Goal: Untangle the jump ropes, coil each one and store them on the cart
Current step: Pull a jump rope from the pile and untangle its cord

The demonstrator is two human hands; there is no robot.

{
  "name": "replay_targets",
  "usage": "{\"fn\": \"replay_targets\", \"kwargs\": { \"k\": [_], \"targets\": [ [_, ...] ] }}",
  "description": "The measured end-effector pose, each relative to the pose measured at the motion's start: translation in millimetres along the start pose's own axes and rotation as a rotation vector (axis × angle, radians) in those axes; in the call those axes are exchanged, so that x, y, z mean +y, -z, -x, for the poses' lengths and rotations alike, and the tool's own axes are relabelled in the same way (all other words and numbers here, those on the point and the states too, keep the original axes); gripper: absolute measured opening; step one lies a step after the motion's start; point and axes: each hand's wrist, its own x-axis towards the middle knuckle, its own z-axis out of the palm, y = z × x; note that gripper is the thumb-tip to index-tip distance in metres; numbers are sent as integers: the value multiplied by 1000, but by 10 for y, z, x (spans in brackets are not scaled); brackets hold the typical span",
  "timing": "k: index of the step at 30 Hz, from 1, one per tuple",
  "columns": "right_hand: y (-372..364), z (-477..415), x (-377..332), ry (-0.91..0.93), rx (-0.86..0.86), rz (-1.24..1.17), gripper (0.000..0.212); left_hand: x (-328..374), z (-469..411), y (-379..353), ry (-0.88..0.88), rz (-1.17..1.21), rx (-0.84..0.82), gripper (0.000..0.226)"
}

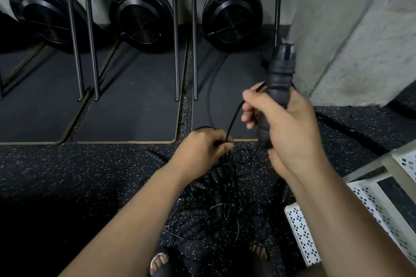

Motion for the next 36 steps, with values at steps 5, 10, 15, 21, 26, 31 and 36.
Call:
{"fn": "replay_targets", "kwargs": {
  "k": [5, 10, 15, 21, 26, 31, 36],
  "targets": [
    [41, -42, 4, -32, -17, -83, 2, 47, -10, -10, -40, 25, 28, 20],
    [22, -53, 279, -229, -112, 113, 13, 86, -15, 39, -81, 30, 86, 20],
    [26, -121, 510, -196, -98, 469, 7, 111, 4, 66, -110, 13, 105, 18],
    [6, -93, 463, -135, -86, 492, 6, 106, 14, 66, -76, -11, 99, 19],
    [-17, -24, 148, -59, -68, 145, 10, 101, -2, 32, -30, 10, 76, 14],
    [20, 4, -14, 20, -19, -62, 5, 156, -5, 61, -63, 60, 72, 16],
    [103, -120, 100, -21, 11, -64, 3, 85, -31, -8, -43, 18, 9, 37]
  ]
}}
